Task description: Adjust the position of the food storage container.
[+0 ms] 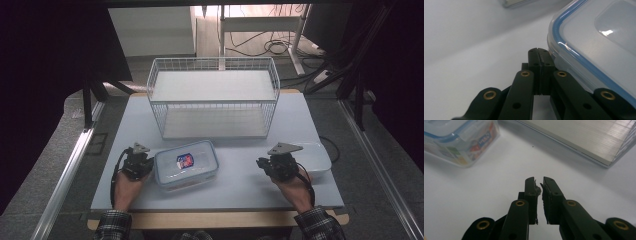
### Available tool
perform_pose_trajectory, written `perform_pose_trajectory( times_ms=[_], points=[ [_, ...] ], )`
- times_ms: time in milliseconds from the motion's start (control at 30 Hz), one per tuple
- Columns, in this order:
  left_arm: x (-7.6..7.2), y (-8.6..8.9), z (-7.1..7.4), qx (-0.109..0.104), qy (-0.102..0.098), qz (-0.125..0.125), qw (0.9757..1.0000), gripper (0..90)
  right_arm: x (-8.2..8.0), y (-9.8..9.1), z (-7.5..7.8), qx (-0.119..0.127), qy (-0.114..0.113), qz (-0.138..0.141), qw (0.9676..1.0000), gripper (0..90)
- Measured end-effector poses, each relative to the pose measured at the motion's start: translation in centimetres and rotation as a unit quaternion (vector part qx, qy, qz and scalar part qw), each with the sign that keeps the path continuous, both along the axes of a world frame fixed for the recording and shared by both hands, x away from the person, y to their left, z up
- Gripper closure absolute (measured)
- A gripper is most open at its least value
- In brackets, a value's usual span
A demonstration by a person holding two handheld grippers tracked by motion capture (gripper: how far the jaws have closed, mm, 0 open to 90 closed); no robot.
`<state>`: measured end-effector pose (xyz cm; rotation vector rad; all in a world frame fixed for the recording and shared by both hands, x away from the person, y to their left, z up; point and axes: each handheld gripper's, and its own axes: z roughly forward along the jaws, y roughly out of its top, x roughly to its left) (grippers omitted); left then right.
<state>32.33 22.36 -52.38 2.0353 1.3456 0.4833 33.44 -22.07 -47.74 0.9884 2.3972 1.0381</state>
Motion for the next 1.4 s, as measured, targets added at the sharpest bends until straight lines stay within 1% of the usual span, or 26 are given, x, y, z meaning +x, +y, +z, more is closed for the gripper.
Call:
perform_pose_trajectory(
  times_ms=[133, 200, 300, 333, 367, 500, 533, 567, 600, 633, 667, 767, 833, 867, 967, 1000, 1067, 1100, 1167, 1233, 1267, 1300, 1333, 1367, 1400],
  points=[
    [0.6, -1.6, 0.2, 0.006, -0.010, -0.018, 0.9998, 90.0, 0.3, 0.5, 0.0, 0.003, 0.002, 0.004, 1.0000, 81.9],
    [0.9, -2.2, 0.3, 0.004, -0.014, -0.023, 0.9996, 90.0, 0.6, 0.8, 0.0, 0.002, 0.006, 0.009, 0.9999, 81.9],
    [1.4, -3.5, 0.3, 0.003, -0.014, -0.037, 0.9992, 90.0, 1.1, 1.5, -0.3, 0.000, 0.010, 0.016, 0.9998, 81.9],
    [1.6, -3.7, 0.4, 0.004, -0.013, -0.043, 0.9990, 90.0, 1.4, 2.1, -0.4, -0.001, 0.014, 0.022, 0.9997, 81.9],
    [1.7, -4.1, 0.4, 0.004, -0.012, -0.048, 0.9988, 90.0, 1.4, 2.1, -0.4, -0.001, 0.014, 0.022, 0.9997, 81.9],
    [2.3, -5.4, 0.4, -0.008, -0.009, -0.065, 0.9978, 90.0, 2.0, 3.2, -0.7, -0.008, 0.019, 0.026, 0.9994, 81.9],
    [2.5, -5.9, 0.4, -0.013, -0.008, -0.071, 0.9974, 90.0, 2.2, 3.6, -0.9, -0.010, 0.022, 0.026, 0.9994, 81.9],
    [2.5, -5.9, 0.4, -0.013, -0.008, -0.071, 0.9974, 90.0, 2.2, 3.6, -0.9, -0.010, 0.022, 0.026, 0.9994, 81.9],
    [2.6, -6.3, 0.3, -0.014, -0.007, -0.071, 0.9973, 90.0, 2.2, 3.7, -1.0, -0.013, 0.025, 0.027, 0.9993, 82.7],
    [2.7, -6.5, 0.3, -0.011, -0.009, -0.072, 0.9973, 90.0, 2.2, 3.7, -1.1, -0.021, 0.023, 0.022, 0.9993, 82.6],
    [2.8, -6.9, 0.2, -0.011, -0.009, -0.076, 0.9970, 90.0, 2.0, 3.5, -1.2, -0.023, 0.028, 0.016, 0.9992, 82.7],
    [2.9, -7.3, 0.3, -0.010, -0.010, -0.082, 0.9965, 90.0, 1.8, 3.2, -1.1, -0.024, 0.029, 0.013, 0.9992, 83.2],
    [2.8, -7.6, 0.3, -0.011, -0.008, -0.086, 0.9962, 90.0, 1.2, 2.7, -1.0, -0.028, 0.030, 0.009, 0.9991, 83.6],
    [2.7, -7.8, 0.4, -0.009, -0.007, -0.089, 0.9959, 90.0, 1.2, 2.7, -1.0, -0.028, 0.030, 0.009, 0.9991, 83.6],
    [2.4, -8.4, 0.4, -0.009, -0.003, -0.096, 0.9953, 90.0, 0.5, 2.2, -1.0, -0.029, 0.030, 0.004, 0.9991, 83.6],
    [2.3, -8.7, 0.4, -0.010, -0.003, -0.100, 0.9949, 90.0, 0.1, 2.0, -0.9, -0.034, 0.032, 0.001, 0.9989, 83.8],
    [2.2, -9.2, 0.4, -0.009, -0.003, -0.113, 0.9936, 90.0, -0.4, 1.8, -0.9, -0.045, 0.028, -0.005, 0.9986, 84.0],
    [2.2, -9.4, 0.4, -0.012, -0.002, -0.119, 0.9929, 90.0, -0.6, 1.6, -1.0, -0.048, 0.029, -0.006, 0.9984, 83.9],
    [2.2, -9.6, 0.3, -0.012, -0.002, -0.128, 0.9918, 90.0, -0.9, 1.4, -1.3, -0.049, 0.038, -0.003, 0.9981, 83.5],
    [2.0, -9.4, 0.4, -0.003, -0.008, -0.134, 0.9909, 90.0, -1.3, 1.2, -1.4, -0.044, 0.039, -0.002, 0.9982, 81.8],
    [1.9, -9.3, 0.6, -0.001, -0.011, -0.134, 0.9910, 89.6, -1.4, 1.0, -1.3, -0.043, 0.039, -0.002, 0.9983, 81.1],
    [1.8, -9.0, 0.7, -0.001, -0.012, -0.131, 0.9913, 86.8, -1.5, 0.8, -1.1, -0.040, 0.033, -0.004, 0.9986, 80.3],
    [1.6, -8.8, 0.9, -0.003, -0.014, -0.126, 0.9920, 80.6, -1.7, 0.4, -0.8, -0.028, 0.027, -0.006, 0.9992, 78.6],
    [1.5, -8.5, 1.0, -0.005, -0.016, -0.122, 0.9924, 80.6, -1.7, 0.4, -0.8, -0.028, 0.027, -0.006, 0.9992, 78.6],
    [1.3, -8.2, 1.1, -0.007, -0.015, -0.120, 0.9926, 72.5, -1.8, -0.1, -0.7, -0.019, 0.023, -0.003, 0.9996, 76.1]
  ],
)
